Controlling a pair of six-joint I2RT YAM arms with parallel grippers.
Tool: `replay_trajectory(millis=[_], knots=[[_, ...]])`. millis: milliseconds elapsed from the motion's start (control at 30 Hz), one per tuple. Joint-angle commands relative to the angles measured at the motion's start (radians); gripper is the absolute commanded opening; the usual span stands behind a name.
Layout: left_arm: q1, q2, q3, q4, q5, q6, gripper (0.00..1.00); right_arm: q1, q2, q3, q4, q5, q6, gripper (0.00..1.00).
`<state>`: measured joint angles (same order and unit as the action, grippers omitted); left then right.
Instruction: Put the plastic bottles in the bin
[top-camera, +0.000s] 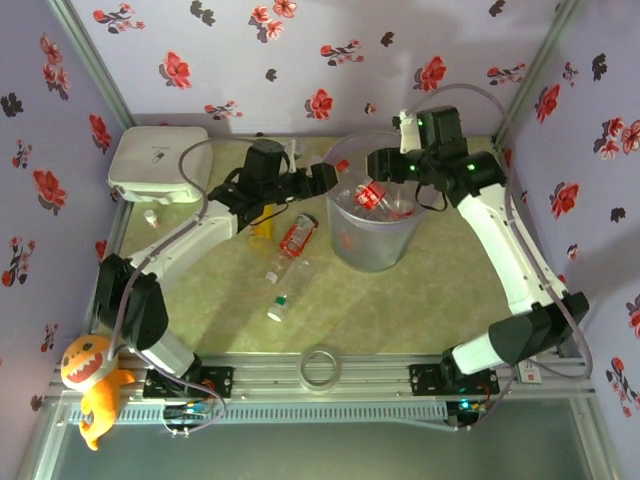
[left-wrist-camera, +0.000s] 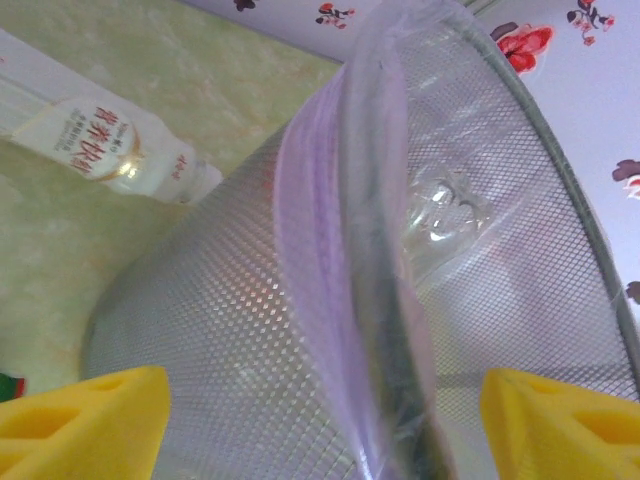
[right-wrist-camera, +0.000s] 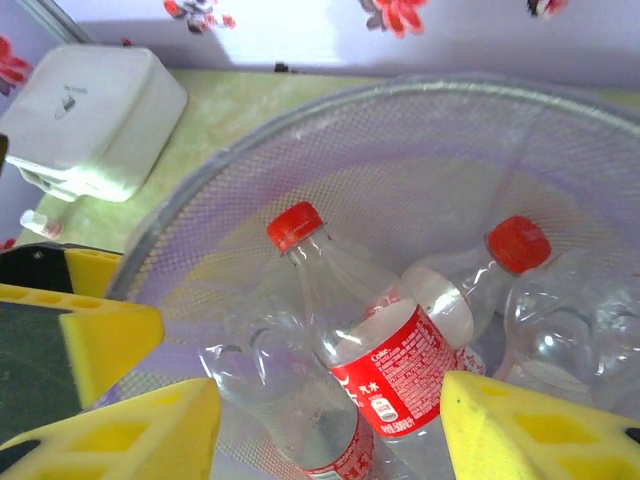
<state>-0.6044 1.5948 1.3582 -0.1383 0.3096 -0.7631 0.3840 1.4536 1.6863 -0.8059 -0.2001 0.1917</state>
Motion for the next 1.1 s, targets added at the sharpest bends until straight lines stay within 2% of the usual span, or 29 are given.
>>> replay_trajectory(millis=[0, 200, 400, 600, 800, 967, 1067], knots=[[0.046, -0.090, 0.014, -0.071, -0.032, 0.066, 0.86, -0.008, -0.048, 0.003, 0.013, 0.052, 0.014, 0.62], [0.186, -0.139, -0.033, -0.199, -0.120, 0.164, 0.90, -0.010, -0.124, -0.058, 0.015, 0.067, 0.031, 0.63], [0.315, 0.024, 0.063, -0.311, -0.150, 0.262, 0.90, -0.010, -0.181, -0.126, 0.030, 0.065, 0.062, 0.64], [0.342, 0.241, 0.230, -0.388, -0.154, 0.359, 0.89, -0.010, -0.234, -0.159, -0.003, 0.086, 0.066, 0.64], [0.368, 0.484, 0.436, -0.526, -0.153, 0.431, 0.79, -0.011, -0.284, -0.172, -0.036, 0.118, 0.063, 0.65], [0.366, 0.608, 0.548, -0.604, -0.180, 0.456, 0.76, -0.012, -0.302, -0.178, -0.049, 0.142, 0.055, 0.66], [0.366, 0.635, 0.546, -0.617, -0.184, 0.459, 0.76, -0.013, -0.306, -0.183, -0.047, 0.152, 0.052, 0.66]])
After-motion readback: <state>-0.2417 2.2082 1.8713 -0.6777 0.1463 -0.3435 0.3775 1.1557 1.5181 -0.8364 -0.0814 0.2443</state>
